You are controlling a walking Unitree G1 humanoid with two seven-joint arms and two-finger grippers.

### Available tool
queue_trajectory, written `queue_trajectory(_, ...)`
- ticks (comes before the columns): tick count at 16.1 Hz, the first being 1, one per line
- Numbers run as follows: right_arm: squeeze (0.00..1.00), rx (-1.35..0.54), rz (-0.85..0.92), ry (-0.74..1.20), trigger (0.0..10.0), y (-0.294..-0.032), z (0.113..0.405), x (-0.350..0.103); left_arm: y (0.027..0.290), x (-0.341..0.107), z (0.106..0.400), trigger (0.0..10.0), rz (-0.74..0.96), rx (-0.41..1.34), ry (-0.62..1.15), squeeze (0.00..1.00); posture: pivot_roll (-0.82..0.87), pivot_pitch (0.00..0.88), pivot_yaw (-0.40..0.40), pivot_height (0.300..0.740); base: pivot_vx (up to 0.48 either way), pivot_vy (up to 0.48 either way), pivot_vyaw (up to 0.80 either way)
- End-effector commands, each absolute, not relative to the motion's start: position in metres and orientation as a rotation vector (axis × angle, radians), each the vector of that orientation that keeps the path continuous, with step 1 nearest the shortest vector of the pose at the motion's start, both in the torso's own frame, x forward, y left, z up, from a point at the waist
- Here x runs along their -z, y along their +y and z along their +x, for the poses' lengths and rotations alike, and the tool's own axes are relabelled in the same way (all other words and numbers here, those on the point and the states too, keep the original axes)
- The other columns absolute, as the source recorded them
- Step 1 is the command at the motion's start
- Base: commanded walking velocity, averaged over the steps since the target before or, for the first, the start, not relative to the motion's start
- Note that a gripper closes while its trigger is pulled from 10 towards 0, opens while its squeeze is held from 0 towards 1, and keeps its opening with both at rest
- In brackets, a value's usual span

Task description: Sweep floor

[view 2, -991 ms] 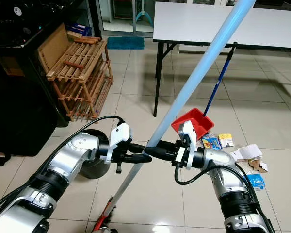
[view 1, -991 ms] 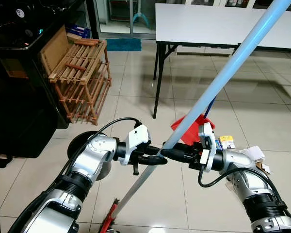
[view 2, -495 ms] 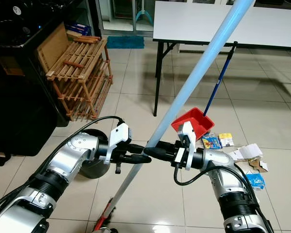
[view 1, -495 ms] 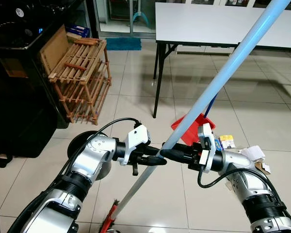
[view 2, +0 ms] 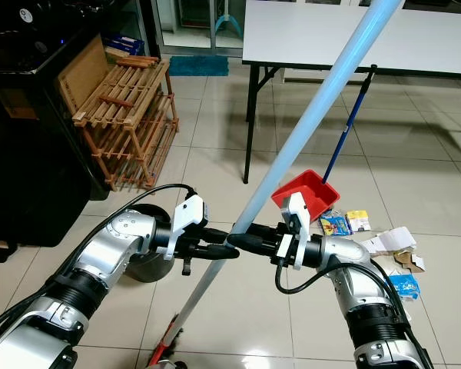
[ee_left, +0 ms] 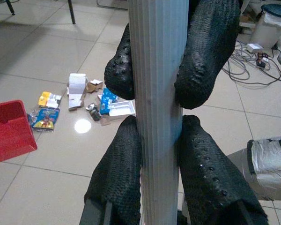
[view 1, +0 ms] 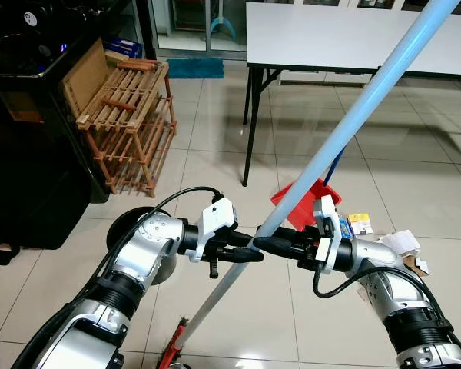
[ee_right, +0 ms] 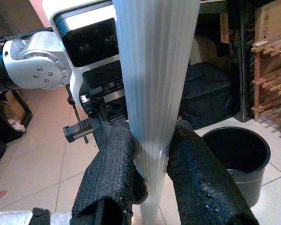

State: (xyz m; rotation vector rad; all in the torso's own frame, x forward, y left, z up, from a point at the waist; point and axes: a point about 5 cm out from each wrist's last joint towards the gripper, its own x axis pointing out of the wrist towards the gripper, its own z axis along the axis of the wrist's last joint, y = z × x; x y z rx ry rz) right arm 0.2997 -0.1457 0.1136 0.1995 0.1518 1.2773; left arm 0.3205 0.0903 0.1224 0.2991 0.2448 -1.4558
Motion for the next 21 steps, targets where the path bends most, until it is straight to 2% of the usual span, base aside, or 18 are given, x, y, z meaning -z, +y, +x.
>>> queue_trajectory(1,0.00,-1.286,0.200,0.095,10.0,-0.1434,0.3014,-0.1240,0.0830,-0.1213,0.3136,0.0,0.319,1.535,0.250,0.00,-0.01,0.117,0.013,0.740,0.000,0.000,0.00)
queue_trajectory(10,0.00,-1.284,0.202,0.102,10.0,-0.1432,0.3013,-0.1224,0.0842,-0.1217,0.3118,0.0,0.313,1.557,0.257,0.00,-0.01,0.115,0.014,0.740,0.000,0.000,0.00)
queue_trajectory(11,0.00,-1.284,0.203,0.103,10.0,-0.1431,0.3012,-0.1220,0.0840,-0.1218,0.3114,3.2,0.314,1.560,0.255,0.00,-0.01,0.114,0.014,0.740,0.000,0.000,0.00)
queue_trajectory(12,0.00,-1.284,0.203,0.104,10.0,-0.1431,0.3012,-0.1219,0.0838,-0.1219,0.3112,9.7,0.314,1.560,0.255,0.00,-0.01,0.114,0.014,0.740,0.000,0.000,0.00)
queue_trajectory(13,0.44,-1.288,0.207,0.110,10.0,-0.1428,0.3009,-0.1216,0.0830,-0.1219,0.3116,10.0,0.316,1.551,0.252,0.00,-0.01,0.114,0.014,0.740,0.000,0.000,0.00)
queue_trajectory(14,1.00,-1.288,0.206,0.111,10.0,-0.1427,0.3009,-0.1213,0.0829,-0.1213,0.3117,10.0,0.317,1.550,0.253,0.00,-0.01,0.108,0.013,0.740,0.000,0.000,0.00)
queue_trajectory(21,1.00,-1.294,0.202,0.124,10.0,-0.1415,0.3011,-0.1191,0.0819,-0.1193,0.3103,10.0,0.322,1.551,0.254,0.00,0.00,0.088,0.010,0.740,0.000,0.000,0.00)
